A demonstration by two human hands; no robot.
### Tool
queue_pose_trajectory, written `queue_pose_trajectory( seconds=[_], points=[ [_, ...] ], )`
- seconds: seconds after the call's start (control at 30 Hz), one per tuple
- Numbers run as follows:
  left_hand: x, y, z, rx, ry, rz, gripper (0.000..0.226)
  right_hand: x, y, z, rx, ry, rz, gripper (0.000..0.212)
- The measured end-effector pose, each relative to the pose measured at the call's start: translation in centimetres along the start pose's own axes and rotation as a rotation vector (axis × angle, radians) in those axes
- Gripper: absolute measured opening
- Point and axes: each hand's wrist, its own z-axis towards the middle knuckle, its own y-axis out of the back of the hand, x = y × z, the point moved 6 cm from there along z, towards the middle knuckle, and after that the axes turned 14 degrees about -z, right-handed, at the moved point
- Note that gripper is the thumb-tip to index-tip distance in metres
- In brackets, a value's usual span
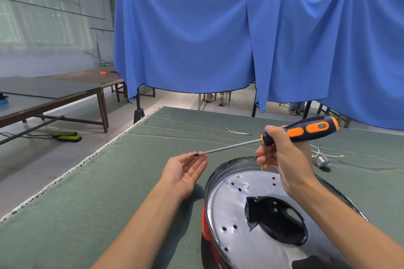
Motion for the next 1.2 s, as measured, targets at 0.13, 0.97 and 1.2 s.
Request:
queue_pose_trajectory(
  seconds=[0.13,0.97,1.2],
  points=[
    [-0.1,0.1,0.0,-0.004,-0.011,0.006,0.016,0.0,-0.1,0.0,0.003,0.004,-0.015,0.034],
    [-0.1,-0.9,-0.6,0.03,-0.075,-0.208,0.02,0.0,0.0,-0.4,-0.034,0.026,-0.09,0.033],
    [0.3,-1.9,-1.2,0.063,-0.098,-0.349,0.018,-0.5,-0.3,-0.5,-0.143,-0.011,-0.056,0.033]
  ],
)
